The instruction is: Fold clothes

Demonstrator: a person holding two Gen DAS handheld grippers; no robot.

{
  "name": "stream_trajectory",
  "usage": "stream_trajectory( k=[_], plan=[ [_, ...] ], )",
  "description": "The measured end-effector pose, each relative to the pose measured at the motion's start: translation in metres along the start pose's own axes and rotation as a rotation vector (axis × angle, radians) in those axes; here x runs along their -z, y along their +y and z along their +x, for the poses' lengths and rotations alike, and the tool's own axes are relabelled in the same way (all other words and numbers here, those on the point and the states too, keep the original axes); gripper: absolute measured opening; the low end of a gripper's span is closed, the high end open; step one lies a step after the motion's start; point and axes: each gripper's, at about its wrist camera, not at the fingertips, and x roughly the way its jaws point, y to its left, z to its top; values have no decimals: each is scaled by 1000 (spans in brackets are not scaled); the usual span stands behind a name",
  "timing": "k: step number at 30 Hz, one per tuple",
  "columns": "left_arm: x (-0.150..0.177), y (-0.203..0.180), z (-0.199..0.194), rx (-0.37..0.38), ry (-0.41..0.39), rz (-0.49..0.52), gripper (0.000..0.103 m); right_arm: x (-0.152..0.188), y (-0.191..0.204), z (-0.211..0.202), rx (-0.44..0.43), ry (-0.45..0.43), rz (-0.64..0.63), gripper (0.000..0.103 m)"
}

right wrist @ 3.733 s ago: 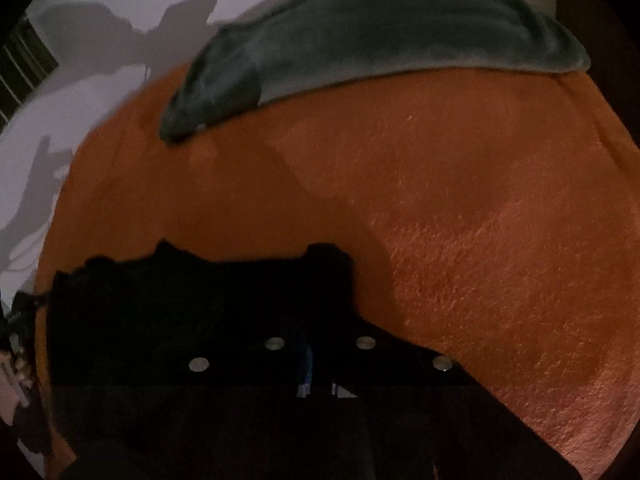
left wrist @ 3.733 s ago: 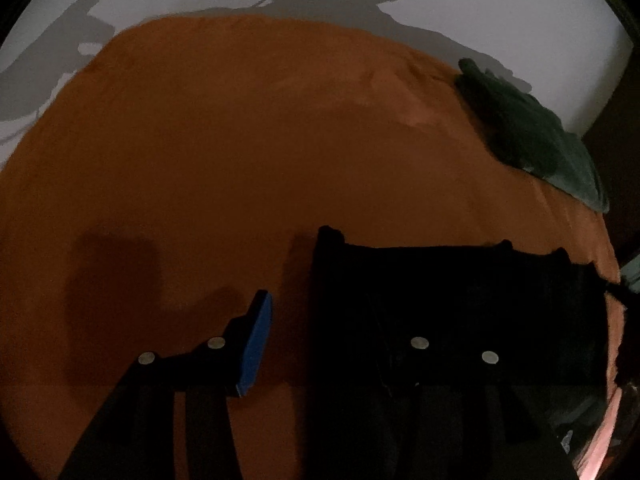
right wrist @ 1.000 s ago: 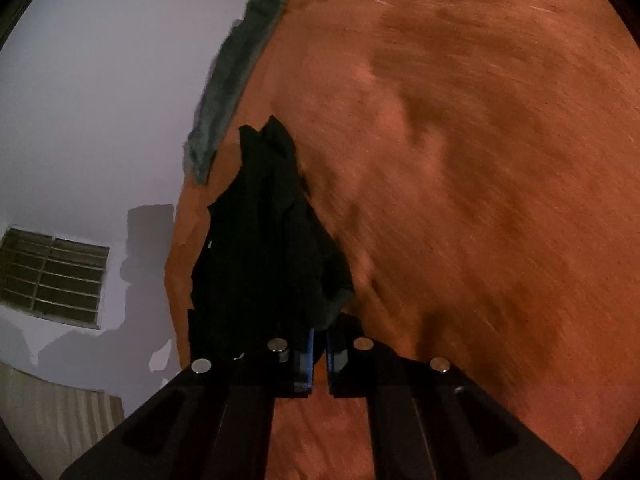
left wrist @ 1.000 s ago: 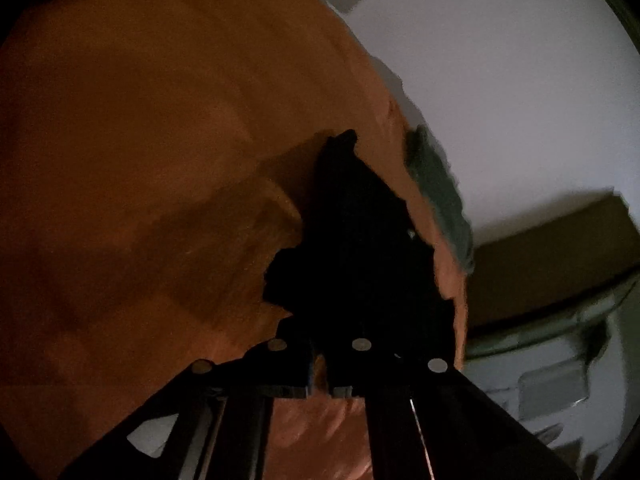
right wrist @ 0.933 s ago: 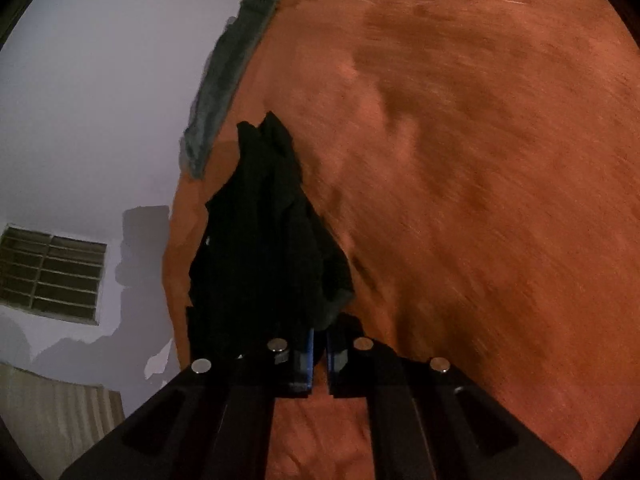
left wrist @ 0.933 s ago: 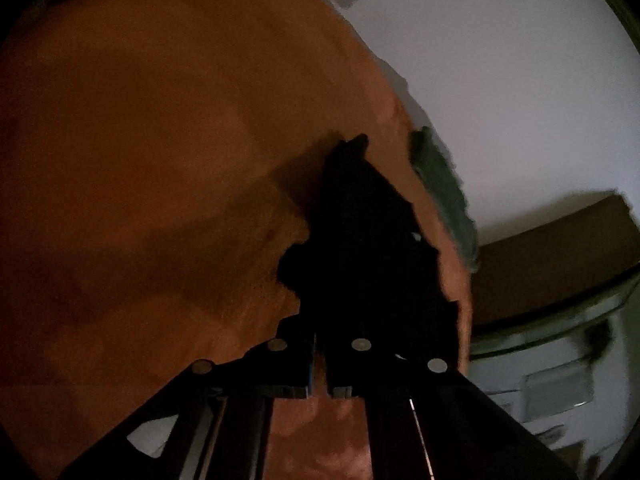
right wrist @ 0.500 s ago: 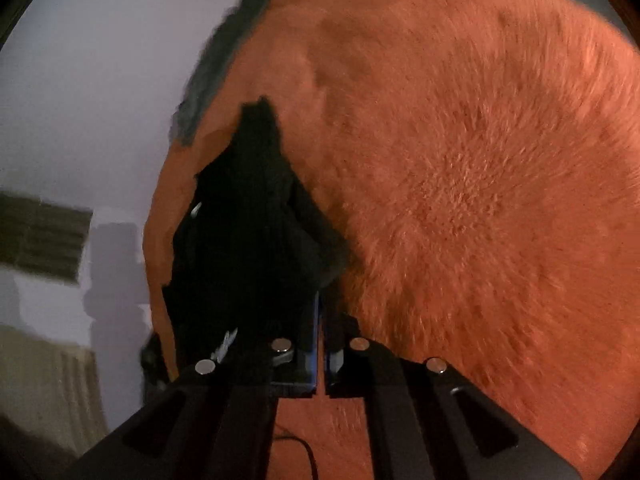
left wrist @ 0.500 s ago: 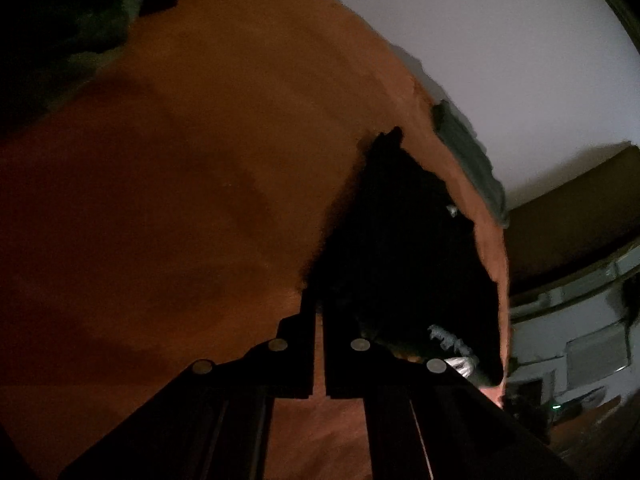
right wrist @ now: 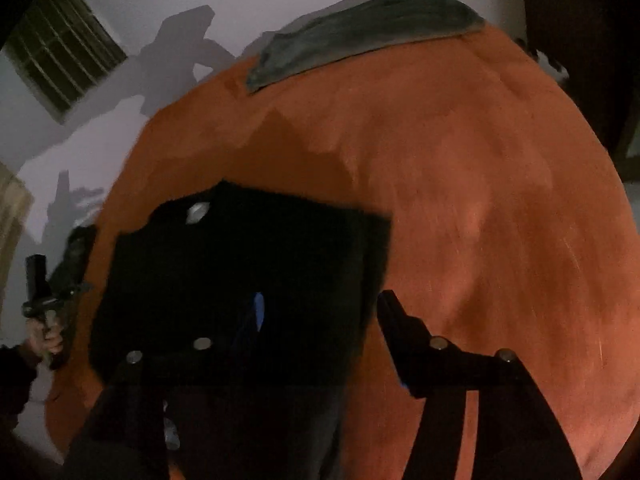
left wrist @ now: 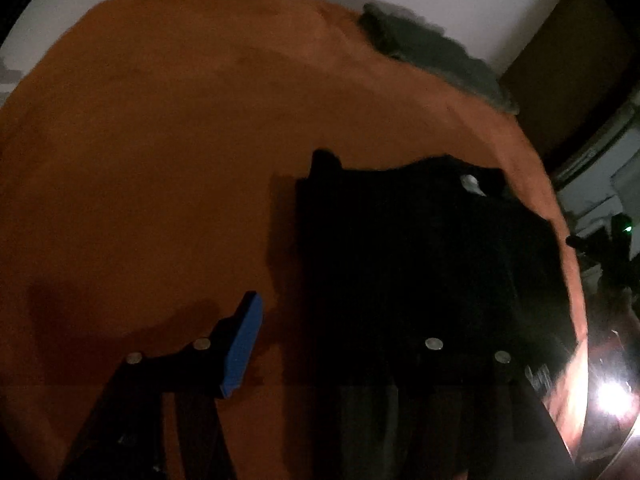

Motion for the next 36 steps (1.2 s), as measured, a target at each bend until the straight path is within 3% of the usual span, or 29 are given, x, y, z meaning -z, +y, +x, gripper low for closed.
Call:
stream_trajectory(
  k=[1, 6, 7, 8, 9, 10, 14, 18, 21, 24, 28, 30, 33, 35, 36],
  plan=[
    [-12, -1, 11, -4, 5, -5, 59, -6, -2, 12, 16, 14, 10, 34],
    [-43, -3, 27, -16, -24, -16, 59, -10, -13, 39, -6, 51, 61, 33],
    [-45, -6, 28, -8, -42, -1, 50, -9, -13, 38, -13, 43, 55, 33],
    [-47, -9, 28, -13, -56, 14, 33, -8, -13, 37, -20, 36, 49, 33],
    [-47, -12, 27, -31, -66, 30, 6, -8, -13, 35, -18, 24, 35, 23],
    [-47, -16, 27, -49, -77, 47, 5, -8, -11, 33, -11, 11, 17, 3],
    [-49, -25, 15, -103, -153, 82, 5, -13, 2, 14, 54, -68, -49, 3],
    [-63, -9, 10, -73, -190, -4, 5, -22, 5, 5, 95, -104, -35, 3],
    [-68, -2, 28, -47, -151, -52, 6, -31, -7, 16, 119, -88, 31, 3],
    [-68, 4, 48, -31, -102, -103, 6, -35, -24, 43, 99, -11, 97, 4],
    [-65, 9, 56, -14, -96, -144, 12, -35, -35, 63, 79, 36, 133, 5],
    [-66, 8, 52, 5, -110, -147, 19, -35, -39, 58, 59, 14, 156, 15],
    [-69, 5, 46, 40, -139, -147, 30, -37, -41, 46, 30, -34, 165, 51],
    [-71, -2, 45, 41, -140, -107, 33, -39, -39, 41, 13, -58, 146, 50],
    [-70, -7, 47, 24, -134, -77, 33, -41, -35, 41, 21, -57, 113, 43]
  ],
)
